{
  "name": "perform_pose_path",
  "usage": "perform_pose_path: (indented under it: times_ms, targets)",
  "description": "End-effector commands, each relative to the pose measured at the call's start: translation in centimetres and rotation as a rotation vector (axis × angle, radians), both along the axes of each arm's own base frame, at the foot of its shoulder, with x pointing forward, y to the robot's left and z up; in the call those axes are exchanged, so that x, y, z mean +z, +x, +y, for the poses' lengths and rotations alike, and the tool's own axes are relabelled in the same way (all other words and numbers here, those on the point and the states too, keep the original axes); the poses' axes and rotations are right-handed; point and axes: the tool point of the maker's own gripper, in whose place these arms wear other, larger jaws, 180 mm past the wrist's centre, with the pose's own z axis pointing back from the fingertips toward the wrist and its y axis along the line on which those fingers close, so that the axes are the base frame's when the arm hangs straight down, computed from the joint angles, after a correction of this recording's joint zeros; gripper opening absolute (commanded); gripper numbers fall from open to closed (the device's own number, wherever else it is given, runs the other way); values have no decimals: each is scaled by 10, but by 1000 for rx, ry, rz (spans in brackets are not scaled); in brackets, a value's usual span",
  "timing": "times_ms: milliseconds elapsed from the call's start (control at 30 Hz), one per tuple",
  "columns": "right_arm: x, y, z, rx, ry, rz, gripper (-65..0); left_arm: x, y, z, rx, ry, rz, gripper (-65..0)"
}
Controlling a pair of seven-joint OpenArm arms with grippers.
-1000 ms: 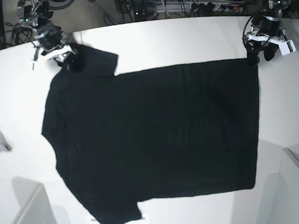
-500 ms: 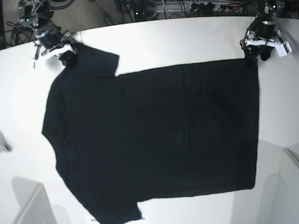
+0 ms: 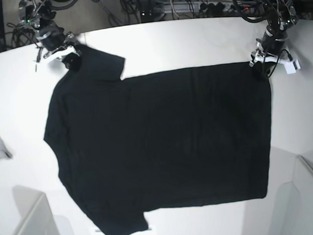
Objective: Fold the T-shirt properly
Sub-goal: 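Lift the shirt's shoulder edge with both grippers and pull it toward the arms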
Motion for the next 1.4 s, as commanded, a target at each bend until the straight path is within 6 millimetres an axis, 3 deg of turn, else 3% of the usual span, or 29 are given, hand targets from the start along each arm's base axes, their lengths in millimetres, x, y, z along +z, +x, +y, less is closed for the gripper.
perform_pose_path:
  times_ms: [0, 33, 433, 667, 800, 933, 1100, 1267, 1367]
  targets:
    - [-12, -16, -3, 25, -34, 86, -650, -1, -4, 2, -11, 12, 23, -627]
    - [-11, -15, -3, 26, -35, 82, -650, -1, -5, 2, -13, 15, 22, -650]
    - [10, -27, 3, 47, -52, 57, -650, 7, -24, 16, -55, 83, 59, -650]
    - [26, -40, 7, 69, -65, 45, -650, 10, -39, 14, -79, 102, 81, -650]
    - [34, -38, 9, 76, -70, 26, -650, 10, -42, 14, -82, 105, 86, -650]
    - [41, -23, 10, 80, -72, -12, -650, 26, -31, 6, -107, 118, 38, -650]
    - [74, 2, 14, 102, -97, -117, -650, 48, -14, -1, -132, 136, -33, -650]
    - [85, 26, -4, 40, -143, -137, -650, 70, 7, -9, -153, 151, -107, -650]
    - [91, 40, -7, 37, -151, -150, -650, 73, 17, -12, -172, 140, -98, -650]
